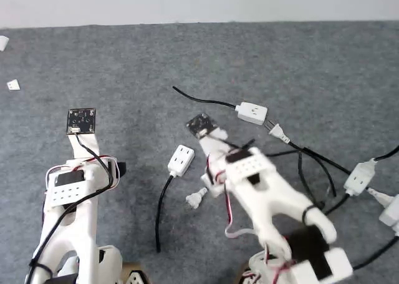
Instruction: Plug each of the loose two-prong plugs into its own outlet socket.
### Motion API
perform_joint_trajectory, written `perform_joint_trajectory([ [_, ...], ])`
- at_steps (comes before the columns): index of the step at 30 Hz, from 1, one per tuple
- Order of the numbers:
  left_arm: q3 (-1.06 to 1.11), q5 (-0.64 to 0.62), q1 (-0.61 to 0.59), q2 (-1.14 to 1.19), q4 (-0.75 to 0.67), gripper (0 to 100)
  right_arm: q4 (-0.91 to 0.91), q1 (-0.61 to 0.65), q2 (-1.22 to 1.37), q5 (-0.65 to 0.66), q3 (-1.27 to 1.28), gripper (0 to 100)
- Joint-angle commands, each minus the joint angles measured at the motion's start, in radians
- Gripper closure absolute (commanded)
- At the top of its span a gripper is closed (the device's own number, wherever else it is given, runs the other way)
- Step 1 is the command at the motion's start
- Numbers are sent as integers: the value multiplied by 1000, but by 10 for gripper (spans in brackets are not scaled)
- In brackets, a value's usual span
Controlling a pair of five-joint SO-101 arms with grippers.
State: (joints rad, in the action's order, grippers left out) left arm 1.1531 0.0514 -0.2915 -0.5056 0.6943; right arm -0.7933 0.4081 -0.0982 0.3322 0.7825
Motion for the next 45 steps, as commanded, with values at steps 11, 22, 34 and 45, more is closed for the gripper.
perform_joint_trajectory([
  [11,-50,52,8,-2,-23,738,-375,223,13,-258,-316,955],
  [22,-50,54,8,-2,-21,738,-97,272,15,-634,-169,950],
  [34,-50,54,9,-2,-21,738,-162,266,5,-669,-144,950],
  [45,-50,55,9,-3,-21,737,-120,266,5,-942,-144,662],
])
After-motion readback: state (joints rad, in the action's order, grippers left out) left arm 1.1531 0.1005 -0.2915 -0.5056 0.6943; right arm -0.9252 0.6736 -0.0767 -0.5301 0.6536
